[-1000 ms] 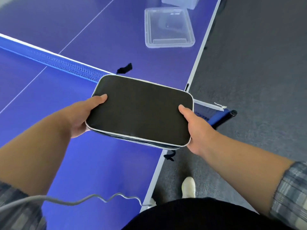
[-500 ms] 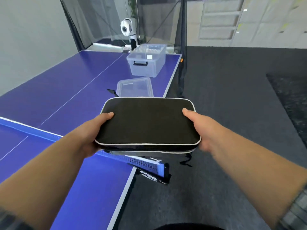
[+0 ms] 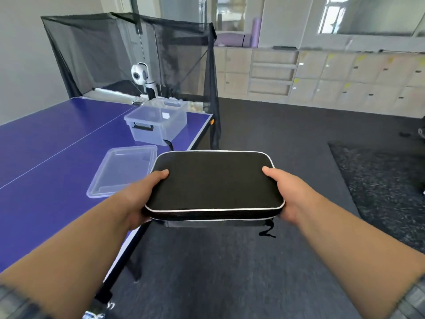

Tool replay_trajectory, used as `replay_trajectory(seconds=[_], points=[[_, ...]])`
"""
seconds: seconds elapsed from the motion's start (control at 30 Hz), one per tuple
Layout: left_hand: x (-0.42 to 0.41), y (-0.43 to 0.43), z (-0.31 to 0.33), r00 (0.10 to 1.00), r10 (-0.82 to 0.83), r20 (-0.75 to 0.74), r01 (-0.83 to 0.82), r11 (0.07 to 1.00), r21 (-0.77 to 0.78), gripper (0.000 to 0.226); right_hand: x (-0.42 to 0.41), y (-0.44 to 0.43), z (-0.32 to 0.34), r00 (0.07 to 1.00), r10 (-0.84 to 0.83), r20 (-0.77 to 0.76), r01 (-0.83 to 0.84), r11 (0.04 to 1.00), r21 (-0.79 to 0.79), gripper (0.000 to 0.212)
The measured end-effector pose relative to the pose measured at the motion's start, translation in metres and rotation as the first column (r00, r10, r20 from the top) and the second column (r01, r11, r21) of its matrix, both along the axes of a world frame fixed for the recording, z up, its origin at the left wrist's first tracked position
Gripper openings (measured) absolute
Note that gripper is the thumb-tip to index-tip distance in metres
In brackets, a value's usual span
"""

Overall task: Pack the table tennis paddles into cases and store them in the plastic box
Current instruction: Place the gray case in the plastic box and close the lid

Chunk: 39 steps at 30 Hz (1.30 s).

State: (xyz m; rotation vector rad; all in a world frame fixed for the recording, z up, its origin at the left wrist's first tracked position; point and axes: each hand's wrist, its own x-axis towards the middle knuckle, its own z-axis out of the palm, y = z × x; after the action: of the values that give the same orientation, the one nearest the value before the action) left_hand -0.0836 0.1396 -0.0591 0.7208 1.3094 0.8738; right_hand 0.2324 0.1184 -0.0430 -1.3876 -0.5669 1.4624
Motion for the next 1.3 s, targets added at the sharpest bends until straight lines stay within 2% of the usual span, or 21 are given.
replay_trajectory(seconds=[0.2,0.5,0.83,1.03,1.3], points=[[0.013,0.084,-0.004,0.999,0.034,0.008,-0.034,0.999,-0.009,0.040,0.013,0.092,-0.013,0.999,0.025,-0.026,-0.026,1.000,-0.014,0.026],[0.025,0.267,-0.005,0.999,0.028,0.016,-0.029,0.999,0.015,0.040,0.021,0.277,-0.013,1.000,0.006,0.000,-0.006,1.000,0.001,0.022],[0.027,0.426,-0.013,0.996,0.080,-0.044,-0.080,0.997,-0.012,0.041,0.021,0.459,-0.033,0.997,0.056,-0.048,-0.058,0.998,-0.035,0.022],[0.025,0.525,-0.028,0.970,0.242,-0.036,-0.244,0.968,-0.054,0.041,0.016,0.604,-0.043,0.980,0.191,-0.055,-0.194,0.979,-0.055,0.020],[-0.001,0.627,-0.028,0.835,0.551,-0.010,-0.551,0.835,-0.002,0.046,-0.044,0.800,-0.018,0.895,0.445,-0.010,-0.446,0.895,0.002,0.019]])
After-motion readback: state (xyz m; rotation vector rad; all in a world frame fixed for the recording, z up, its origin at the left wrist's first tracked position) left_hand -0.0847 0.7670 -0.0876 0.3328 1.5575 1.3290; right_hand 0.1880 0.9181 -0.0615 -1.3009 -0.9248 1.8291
